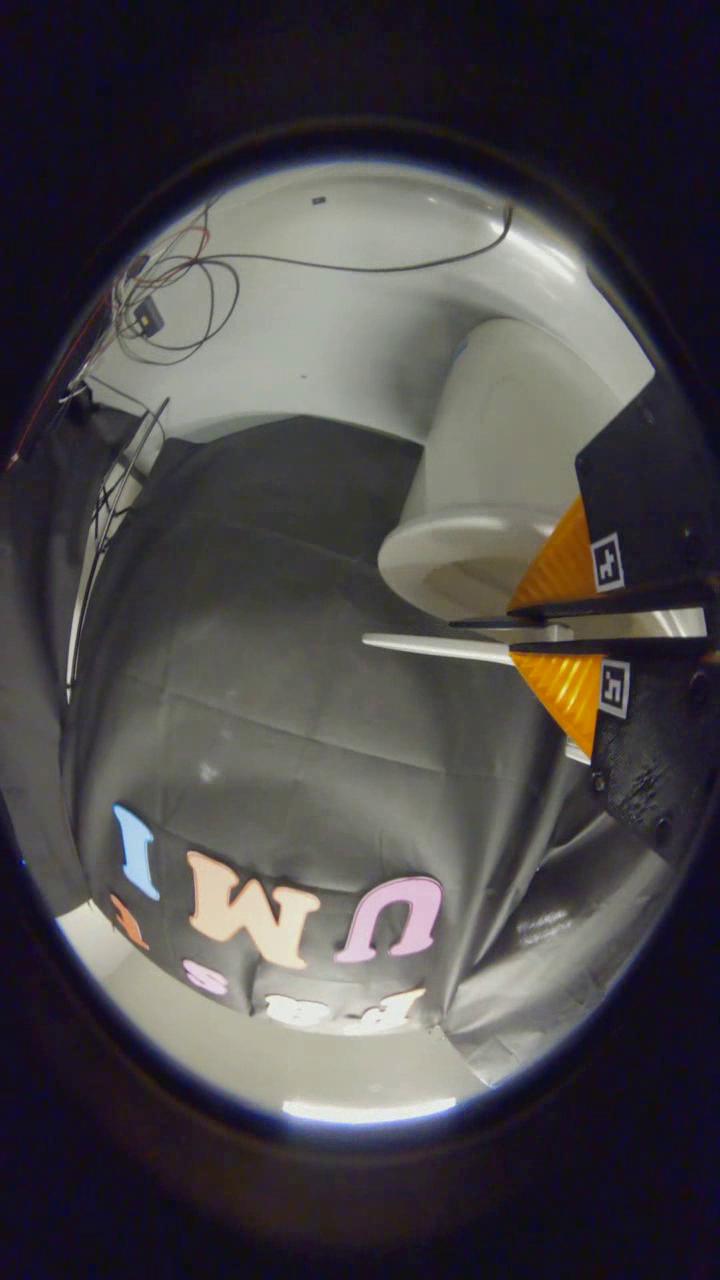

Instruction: Open the toilet lid.

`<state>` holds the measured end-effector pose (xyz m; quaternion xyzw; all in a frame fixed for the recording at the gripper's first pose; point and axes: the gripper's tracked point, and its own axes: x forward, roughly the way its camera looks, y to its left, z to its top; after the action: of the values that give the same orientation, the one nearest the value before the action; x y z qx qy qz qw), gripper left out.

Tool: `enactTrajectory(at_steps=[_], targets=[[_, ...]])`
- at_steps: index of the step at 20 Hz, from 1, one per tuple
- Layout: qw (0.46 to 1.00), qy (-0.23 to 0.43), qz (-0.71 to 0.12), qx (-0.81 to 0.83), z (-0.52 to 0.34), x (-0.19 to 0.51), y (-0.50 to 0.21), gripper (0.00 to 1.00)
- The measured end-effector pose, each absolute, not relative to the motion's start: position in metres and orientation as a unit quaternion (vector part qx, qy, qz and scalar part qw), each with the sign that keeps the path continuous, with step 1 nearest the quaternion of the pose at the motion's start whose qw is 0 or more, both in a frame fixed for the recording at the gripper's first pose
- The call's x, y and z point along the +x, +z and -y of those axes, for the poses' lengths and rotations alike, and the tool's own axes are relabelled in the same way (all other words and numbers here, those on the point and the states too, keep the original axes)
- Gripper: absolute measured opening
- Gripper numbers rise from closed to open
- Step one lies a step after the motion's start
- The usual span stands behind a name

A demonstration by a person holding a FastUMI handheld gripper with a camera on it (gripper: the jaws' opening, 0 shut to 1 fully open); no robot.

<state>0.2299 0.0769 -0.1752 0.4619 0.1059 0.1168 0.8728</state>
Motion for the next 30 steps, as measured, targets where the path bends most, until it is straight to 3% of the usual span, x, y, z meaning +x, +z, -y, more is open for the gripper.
enactTrajectory(at_steps=[13, 21, 30], targets=[[0.927, 0.160, -0.057, 0.334, -0.200, 0.209, -0.057, 0.11], [0.958, 0.154, -0.073, 0.231, -0.267, 0.193, -0.026, 0.11], [0.970, 0.194, -0.080, 0.122, -0.348, 0.182, -0.016, 0.15]])
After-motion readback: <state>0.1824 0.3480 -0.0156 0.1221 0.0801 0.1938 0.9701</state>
